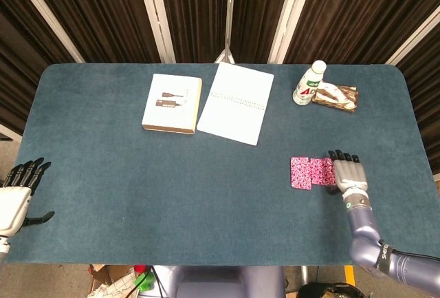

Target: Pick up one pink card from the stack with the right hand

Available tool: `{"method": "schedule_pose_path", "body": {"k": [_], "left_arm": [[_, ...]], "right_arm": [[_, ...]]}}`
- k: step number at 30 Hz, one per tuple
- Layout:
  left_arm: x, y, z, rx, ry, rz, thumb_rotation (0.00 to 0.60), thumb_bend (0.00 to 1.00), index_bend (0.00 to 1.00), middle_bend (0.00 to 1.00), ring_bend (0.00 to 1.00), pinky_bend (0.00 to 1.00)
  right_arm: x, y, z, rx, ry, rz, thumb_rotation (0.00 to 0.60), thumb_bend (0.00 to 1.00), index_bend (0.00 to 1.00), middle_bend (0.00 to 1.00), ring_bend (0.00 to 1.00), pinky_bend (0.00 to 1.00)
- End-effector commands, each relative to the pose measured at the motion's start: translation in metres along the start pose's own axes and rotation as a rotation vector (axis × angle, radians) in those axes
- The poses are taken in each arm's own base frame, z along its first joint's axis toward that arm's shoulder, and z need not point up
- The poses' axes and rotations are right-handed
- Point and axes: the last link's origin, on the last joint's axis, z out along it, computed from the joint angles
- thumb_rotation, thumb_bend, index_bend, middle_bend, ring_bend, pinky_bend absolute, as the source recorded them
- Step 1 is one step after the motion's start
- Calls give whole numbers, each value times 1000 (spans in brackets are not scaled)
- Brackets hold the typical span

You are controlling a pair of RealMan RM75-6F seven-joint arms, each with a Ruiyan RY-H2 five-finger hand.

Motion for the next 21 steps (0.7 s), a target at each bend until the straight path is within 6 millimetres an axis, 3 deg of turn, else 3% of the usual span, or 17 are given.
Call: {"method": "schedule_pose_path", "body": {"k": [1,12,21], "left_arm": [[0,0,0,0,-1,0,600,41,0,0,0,0],[1,-1,0,2,0,-10,600,40,0,0,0,0],[1,-1,-1,-8,-5,-10,600,40,0,0,0,0]], "right_arm": [[4,-18,-10,65,1,-12,600,291,0,0,0,0],[-5,-58,-17,141,-31,9,600,290,0,0,0,0],[-7,-66,-7,120,-26,-5,600,291,0,0,0,0]]}}
